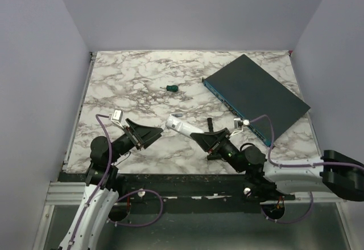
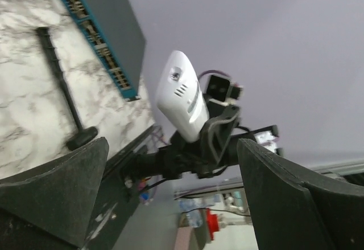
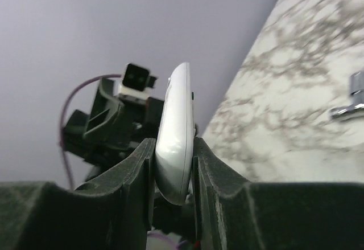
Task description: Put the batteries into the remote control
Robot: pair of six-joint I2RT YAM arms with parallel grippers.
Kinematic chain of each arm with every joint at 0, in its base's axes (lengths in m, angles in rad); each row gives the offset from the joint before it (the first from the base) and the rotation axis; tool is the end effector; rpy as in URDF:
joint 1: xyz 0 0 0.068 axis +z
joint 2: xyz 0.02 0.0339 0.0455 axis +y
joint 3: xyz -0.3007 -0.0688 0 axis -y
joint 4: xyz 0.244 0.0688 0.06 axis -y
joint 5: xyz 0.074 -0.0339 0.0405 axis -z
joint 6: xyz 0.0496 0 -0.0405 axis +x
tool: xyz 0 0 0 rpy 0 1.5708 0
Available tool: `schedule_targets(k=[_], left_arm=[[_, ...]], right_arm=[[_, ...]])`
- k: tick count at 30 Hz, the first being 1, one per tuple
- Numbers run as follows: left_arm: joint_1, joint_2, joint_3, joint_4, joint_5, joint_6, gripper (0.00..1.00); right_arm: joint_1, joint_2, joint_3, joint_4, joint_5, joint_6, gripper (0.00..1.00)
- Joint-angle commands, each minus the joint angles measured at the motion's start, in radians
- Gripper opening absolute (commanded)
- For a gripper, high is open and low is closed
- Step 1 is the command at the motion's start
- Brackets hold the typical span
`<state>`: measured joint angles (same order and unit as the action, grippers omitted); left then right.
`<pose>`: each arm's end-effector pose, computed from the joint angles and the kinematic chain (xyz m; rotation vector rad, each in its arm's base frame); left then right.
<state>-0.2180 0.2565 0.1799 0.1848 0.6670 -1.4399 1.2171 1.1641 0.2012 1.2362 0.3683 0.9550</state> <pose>0.0806 -0.0493 0.2431 -0.4281 1.7310 -1.7562 0.0879 0.1866 0.2561 0.1648 1.4945 1.5771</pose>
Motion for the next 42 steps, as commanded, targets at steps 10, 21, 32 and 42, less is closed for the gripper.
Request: schedule_targets(k=[10,21,32,42], left_arm=[[-0.001,0.015,0.237,-0.583,-0.134,0.43,0.99],[0.0,0.0,0.276,-0.641,-0.124,0.504,0.99],[0.0,-0.013,0.238,-0.609,-0.107,0.471,0.99],[0.0,-0.03,0.237,-0.593,-0.105,0.438,0.99]], right_arm=[[-0.002,-0.137,0.376,-1.1,0.453,-0.839,0.01],[-0.002,0.076,0.432,-1.008,0.571,-1.271,0.01],[-0.049,0.238,0.466,-0.843,0.607,-1.607,0.01],[-0.409,0.536,0.605,-0.739,0.669,-1.864,0.04]])
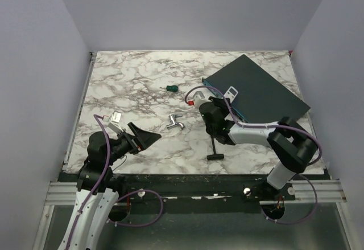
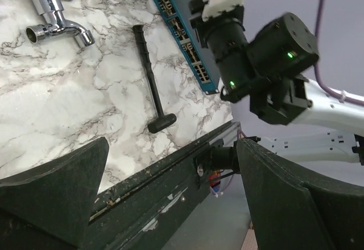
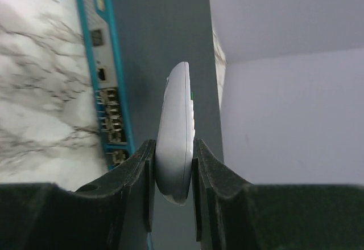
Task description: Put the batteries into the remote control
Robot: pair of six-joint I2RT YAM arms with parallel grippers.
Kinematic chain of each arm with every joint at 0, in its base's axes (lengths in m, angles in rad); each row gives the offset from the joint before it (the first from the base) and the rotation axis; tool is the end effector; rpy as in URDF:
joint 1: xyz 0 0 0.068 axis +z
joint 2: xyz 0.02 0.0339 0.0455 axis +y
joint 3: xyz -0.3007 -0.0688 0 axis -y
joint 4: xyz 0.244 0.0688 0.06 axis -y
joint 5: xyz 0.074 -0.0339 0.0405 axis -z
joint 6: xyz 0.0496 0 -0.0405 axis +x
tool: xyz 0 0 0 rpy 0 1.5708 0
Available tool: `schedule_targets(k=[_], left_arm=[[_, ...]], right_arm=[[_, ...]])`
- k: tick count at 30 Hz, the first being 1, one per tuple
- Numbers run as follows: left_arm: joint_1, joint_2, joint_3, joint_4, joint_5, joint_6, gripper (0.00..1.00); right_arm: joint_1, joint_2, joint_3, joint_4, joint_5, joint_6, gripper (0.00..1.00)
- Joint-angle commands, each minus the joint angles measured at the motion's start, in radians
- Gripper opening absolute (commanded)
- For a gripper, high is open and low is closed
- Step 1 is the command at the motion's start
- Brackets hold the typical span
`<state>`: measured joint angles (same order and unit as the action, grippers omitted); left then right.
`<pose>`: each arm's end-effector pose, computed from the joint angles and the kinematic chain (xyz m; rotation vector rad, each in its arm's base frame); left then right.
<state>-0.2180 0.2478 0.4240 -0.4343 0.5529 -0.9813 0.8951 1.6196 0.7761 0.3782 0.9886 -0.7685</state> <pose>0.0632 -0.0407 0.2594 -0.3329 1.9808 -1.3126 0.2401 0.2333 0.2260 -0.9389 1.6753 -0.9091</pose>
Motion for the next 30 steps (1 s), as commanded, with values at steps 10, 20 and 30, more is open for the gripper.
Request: schedule_targets(k=[10,20,30], left_arm=[[0.0,-0.026,-0.002,0.017,0.009,-0.03,0.99],[-0.001,-0.022,-0.033,0.054,0.016,-0.058,0.99],[-0.001,0.002,-0.048,0.096,0.041,-0.075,0.99]], right_arm=[[-0.227,0.3,0.114,0.233,-0.002,-0.209,0.13],[-0.229,0.303,0.133,0.102,-0.042,-0.083,0.4],[-0.23,0.257,0.159,-0.093,-0.09,0.055,0.59]])
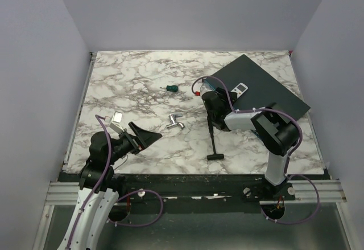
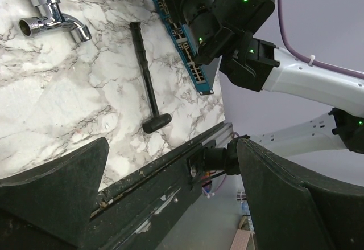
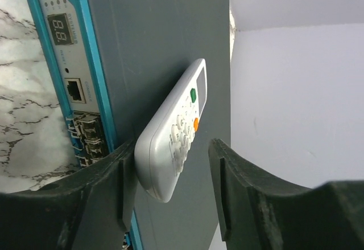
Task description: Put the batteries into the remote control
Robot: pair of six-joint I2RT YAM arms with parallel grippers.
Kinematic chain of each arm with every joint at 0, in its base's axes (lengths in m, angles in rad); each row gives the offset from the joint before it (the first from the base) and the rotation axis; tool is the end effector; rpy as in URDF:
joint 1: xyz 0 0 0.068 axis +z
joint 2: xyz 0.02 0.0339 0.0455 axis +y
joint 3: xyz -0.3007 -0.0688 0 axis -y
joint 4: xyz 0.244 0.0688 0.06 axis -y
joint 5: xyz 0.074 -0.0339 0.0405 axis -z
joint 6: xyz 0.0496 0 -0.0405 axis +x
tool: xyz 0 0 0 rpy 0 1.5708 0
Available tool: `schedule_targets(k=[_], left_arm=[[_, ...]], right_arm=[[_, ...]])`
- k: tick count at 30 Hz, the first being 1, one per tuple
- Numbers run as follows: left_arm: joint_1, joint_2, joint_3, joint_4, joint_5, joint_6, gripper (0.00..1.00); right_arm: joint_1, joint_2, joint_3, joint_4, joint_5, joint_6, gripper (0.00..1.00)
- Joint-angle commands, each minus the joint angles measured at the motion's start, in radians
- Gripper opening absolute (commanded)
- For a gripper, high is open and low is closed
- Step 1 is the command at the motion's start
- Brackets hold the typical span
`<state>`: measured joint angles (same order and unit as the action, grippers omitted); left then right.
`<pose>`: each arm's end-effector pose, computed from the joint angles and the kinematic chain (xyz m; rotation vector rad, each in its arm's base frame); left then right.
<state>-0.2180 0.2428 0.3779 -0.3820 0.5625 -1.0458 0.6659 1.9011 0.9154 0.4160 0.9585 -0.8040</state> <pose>0.0668 -0.0419 0.2498 -0.3854 1.9776 -1.3630 0.3307 0.2082 0.1724 -0.9066 1.8390 -1.0969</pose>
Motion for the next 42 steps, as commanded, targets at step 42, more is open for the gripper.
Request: schedule_targets(k=[42], left_arm=[[-0.001,0.012,0.051,-0.023,-0.029,0.073,0.99]], right_arm=[[0.083,-0.237,0.164,-0.539,-0.326,0.357,0.78]])
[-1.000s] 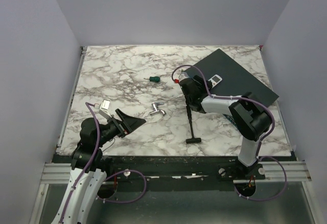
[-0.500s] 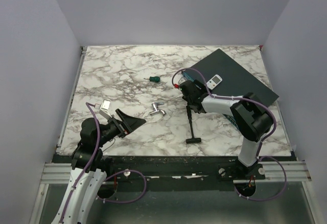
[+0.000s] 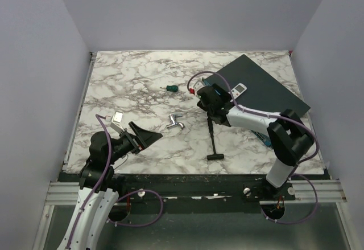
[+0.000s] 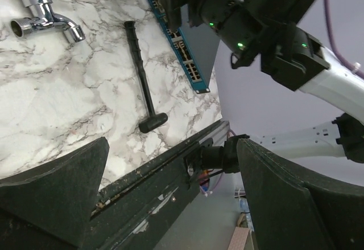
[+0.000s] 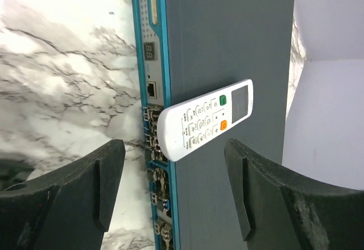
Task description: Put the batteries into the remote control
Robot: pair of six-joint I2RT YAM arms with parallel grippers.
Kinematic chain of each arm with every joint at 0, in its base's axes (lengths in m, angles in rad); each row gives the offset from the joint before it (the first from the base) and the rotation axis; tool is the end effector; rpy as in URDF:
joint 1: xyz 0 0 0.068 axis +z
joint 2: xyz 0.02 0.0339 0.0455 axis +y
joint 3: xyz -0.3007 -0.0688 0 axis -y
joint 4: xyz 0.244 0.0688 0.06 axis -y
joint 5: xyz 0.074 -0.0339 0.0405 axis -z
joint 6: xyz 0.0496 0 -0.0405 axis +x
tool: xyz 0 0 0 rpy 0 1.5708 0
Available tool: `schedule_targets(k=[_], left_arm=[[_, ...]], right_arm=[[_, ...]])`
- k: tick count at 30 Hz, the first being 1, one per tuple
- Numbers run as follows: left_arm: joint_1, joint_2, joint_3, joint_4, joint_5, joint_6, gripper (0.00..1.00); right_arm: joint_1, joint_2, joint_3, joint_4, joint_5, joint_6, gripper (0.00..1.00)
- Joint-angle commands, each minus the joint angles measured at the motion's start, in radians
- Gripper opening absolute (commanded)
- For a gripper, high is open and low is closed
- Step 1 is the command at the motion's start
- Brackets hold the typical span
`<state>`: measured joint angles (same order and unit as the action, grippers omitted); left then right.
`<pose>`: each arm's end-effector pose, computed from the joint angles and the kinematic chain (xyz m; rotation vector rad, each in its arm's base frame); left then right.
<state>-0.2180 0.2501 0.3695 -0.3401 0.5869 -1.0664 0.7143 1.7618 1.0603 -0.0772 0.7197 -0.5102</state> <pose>0.0685 -0.0433 0.2513 -0.3711 1.9628 -1.4007 0.3096 0.2252 0.2189 -0.9777 1.9923 -0.7271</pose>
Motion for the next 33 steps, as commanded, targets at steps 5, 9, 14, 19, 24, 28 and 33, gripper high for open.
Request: schedule_targets(k=[5,9,14,19,24,28,33], left_arm=[[0.0,0.029,0.165,-0.22,-0.219,0.277,0.99],[0.0,0.017,0.171,-0.216,-0.308,0.336,0.99],[0.0,0.023,0.181,-0.226,-0.403,0.39,0.99],[0.0,0.016,0.213,-0.226,-0.434,0.44,0.99],[0.0,-0.012,0.22,-0.237,-0.485,0.439,0.99],[0.0,-0.064,0.205,-0.229,-0.505,0.434,0.99],[0.0,-0.078,0.209,-0.246,-0.522,0.442,0.99]], right_arm=[[0.05,-0.316,-0.124,0.02,-0.476,0.316,0.83],[0.051,-0.52,-0.307,0.202,-0.76,0.551,0.89],[0.052,-0.778,-0.562,0.399,-0.922,0.793,1.0],[0.054,-1.074,-0.787,0.43,-0.823,0.905,1.0],[0.054,-1.326,-0.89,0.293,-0.724,0.933,1.0],[0.053,-1.457,-0.925,0.202,-0.675,0.93,1.0],[0.054,-1.516,-0.934,0.176,-0.656,0.93,1.0]])
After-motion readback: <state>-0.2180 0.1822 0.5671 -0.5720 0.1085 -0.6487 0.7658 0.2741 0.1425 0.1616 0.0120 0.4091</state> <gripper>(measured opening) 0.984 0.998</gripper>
